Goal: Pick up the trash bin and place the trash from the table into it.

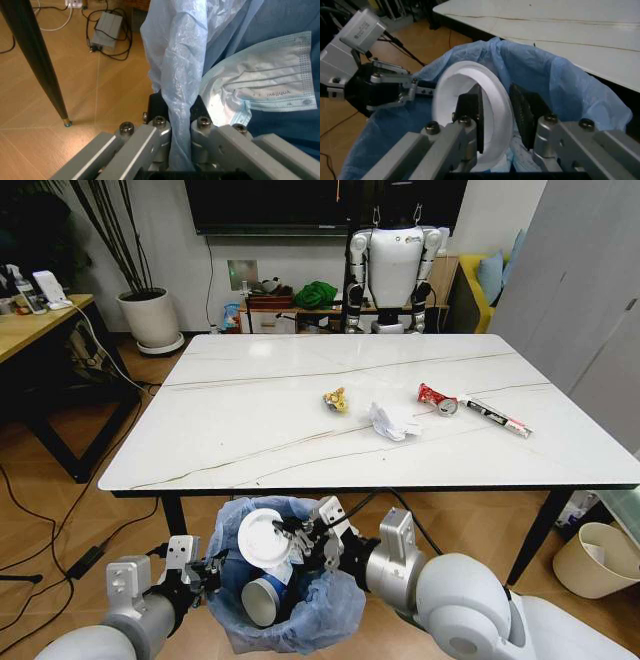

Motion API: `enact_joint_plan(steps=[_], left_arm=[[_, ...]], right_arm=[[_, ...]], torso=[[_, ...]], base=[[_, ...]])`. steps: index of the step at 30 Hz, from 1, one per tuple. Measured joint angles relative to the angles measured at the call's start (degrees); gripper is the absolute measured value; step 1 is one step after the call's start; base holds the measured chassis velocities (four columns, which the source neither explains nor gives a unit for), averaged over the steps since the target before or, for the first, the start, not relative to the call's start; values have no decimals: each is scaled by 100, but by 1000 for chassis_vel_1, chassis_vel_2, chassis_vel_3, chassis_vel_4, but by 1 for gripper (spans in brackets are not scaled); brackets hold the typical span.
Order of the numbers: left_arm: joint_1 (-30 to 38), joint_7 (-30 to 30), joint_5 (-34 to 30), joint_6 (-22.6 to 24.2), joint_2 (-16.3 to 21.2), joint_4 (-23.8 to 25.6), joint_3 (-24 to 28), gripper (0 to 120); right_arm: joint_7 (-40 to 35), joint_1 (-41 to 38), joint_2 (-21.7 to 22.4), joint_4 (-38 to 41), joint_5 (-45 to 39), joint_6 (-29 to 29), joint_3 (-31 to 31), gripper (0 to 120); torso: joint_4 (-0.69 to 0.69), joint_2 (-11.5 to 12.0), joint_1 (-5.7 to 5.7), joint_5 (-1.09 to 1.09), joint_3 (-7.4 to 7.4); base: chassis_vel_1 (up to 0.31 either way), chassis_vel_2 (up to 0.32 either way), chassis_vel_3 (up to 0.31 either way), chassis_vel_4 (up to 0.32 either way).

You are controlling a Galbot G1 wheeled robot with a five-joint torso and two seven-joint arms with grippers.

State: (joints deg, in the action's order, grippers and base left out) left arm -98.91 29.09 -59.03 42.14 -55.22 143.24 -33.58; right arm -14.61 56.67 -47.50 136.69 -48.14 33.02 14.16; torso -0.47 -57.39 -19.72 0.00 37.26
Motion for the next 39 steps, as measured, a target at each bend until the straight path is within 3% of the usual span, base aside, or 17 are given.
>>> enact_joint_plan(steps=[2,4,7,14,17,21,27,35,39], left_arm=[[-22,3,-1,0,0,0,-4,0],[-25,4,-1,0,0,0,-5,0],[-45,5,6,0,-8,0,-4,0],[-83,0,40,0,-29,0,6,0],[-133,-6,62,0,-46,0,6,0],[-176,-11,79,0,-58,0,-14,0],[-190,-18,81,0,-62,0,-57,0],[-208,-56,82,0,-64,0,-90,0],[-222,-85,76,0,-47,0,-125,0]], right_arm=[[30,5,13,-2,67,-6,-33,34],[43,2,18,12,67,-8,-55,36],[103,-68,32,162,-94,-15,-304,53],[-24,-374,23,273,-778,-19,-969,73],[-270,-821,-6,-193,-1150,-22,-1553,88],[-473,-1184,-68,-813,-1445,-27,-1885,99],[-788,-1555,-169,-1605,-1822,32,-1917,100],[-1372,-2230,-530,-2984,-1847,206,-1344,100],[-1463,-2259,-575,-3245,-1733,279,-1273,100]], torso=[[1,1,0,0,0],[1,1,0,0,0],[0,1,0,0,1],[0,1,0,0,1],[1,1,-1,0,1],[1,1,-1,1,1],[1,1,-1,0,1],[2,1,-1,0,2],[2,1,-1,1,1]], base=[[0,0,0,0],[0,0,0,0],[0,0,0,0],[0,0,0,0],[0,0,0,0],[0,0,0,0],[0,0,0,0],[0,0,0,0],[0,0,0,0]])
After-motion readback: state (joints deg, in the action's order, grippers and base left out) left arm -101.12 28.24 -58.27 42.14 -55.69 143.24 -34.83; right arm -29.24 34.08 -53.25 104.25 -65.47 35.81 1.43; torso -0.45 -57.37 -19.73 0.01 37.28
